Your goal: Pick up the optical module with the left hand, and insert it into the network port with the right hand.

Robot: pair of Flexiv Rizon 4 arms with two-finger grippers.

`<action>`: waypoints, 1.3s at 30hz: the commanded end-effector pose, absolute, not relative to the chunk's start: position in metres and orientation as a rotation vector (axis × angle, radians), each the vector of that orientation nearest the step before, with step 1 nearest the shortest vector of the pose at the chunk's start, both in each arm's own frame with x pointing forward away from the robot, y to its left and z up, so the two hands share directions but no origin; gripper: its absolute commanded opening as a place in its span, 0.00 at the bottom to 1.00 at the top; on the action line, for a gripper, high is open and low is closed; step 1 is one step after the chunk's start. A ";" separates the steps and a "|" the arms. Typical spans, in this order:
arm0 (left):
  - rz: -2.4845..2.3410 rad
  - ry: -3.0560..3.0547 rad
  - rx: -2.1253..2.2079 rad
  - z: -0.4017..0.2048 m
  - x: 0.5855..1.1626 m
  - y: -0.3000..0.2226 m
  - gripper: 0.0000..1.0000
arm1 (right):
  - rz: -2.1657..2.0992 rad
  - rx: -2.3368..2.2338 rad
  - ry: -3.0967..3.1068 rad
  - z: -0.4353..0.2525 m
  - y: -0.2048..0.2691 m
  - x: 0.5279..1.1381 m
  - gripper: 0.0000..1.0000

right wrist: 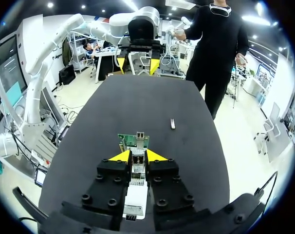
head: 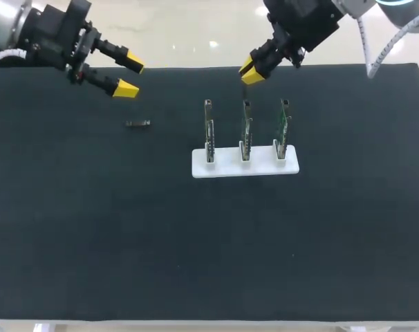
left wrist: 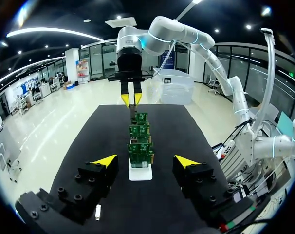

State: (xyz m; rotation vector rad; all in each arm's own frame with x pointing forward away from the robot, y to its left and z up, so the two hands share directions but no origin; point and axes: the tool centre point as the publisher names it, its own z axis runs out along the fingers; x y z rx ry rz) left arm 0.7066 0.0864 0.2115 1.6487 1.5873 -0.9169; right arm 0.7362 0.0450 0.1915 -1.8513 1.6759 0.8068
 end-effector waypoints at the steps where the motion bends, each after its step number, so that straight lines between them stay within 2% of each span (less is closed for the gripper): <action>1: -0.916 1.590 1.651 0.212 0.707 0.086 1.00 | 0.804 -1.846 1.677 0.191 0.046 0.734 0.00; 39: -0.916 1.590 1.651 0.212 0.707 0.086 1.00 | 0.788 -1.833 1.689 0.187 0.040 0.730 0.00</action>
